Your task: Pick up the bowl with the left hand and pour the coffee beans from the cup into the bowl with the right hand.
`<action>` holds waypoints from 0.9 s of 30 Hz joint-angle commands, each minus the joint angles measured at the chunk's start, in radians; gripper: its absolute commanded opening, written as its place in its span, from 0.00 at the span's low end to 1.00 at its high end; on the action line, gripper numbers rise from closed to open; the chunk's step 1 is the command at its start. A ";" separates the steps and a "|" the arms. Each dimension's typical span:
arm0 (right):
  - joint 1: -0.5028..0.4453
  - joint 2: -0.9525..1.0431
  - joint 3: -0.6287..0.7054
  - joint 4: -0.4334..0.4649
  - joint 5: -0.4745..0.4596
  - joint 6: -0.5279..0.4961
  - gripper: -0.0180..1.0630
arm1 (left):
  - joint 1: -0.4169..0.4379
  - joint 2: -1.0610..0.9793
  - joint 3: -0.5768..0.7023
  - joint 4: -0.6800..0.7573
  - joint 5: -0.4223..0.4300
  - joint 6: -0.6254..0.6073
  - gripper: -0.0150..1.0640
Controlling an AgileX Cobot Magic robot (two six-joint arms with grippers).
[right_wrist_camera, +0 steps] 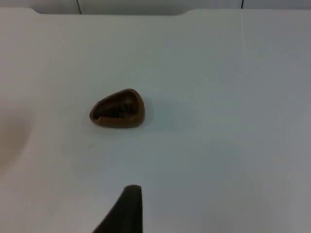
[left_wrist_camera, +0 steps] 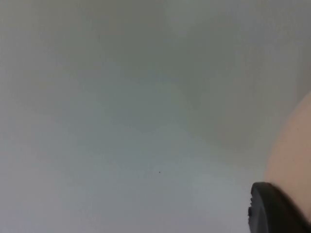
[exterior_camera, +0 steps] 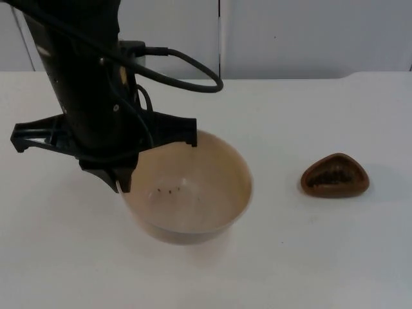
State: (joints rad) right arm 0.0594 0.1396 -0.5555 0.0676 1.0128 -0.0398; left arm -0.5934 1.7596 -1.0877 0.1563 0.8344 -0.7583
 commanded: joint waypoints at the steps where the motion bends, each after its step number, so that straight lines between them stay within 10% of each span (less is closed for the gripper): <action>1: -0.007 0.037 -0.022 0.016 -0.059 -0.008 0.99 | -0.006 -0.015 -0.005 0.009 -0.004 -0.014 0.01; 27: -0.007 0.710 -0.424 0.014 -0.116 -0.017 0.98 | -0.006 -0.015 -0.005 -0.015 -0.006 -0.014 0.01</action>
State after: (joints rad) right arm 0.0594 0.8079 -0.9451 0.0792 0.9021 -0.0478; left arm -0.5934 1.7596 -1.0877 0.1522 0.8323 -0.7623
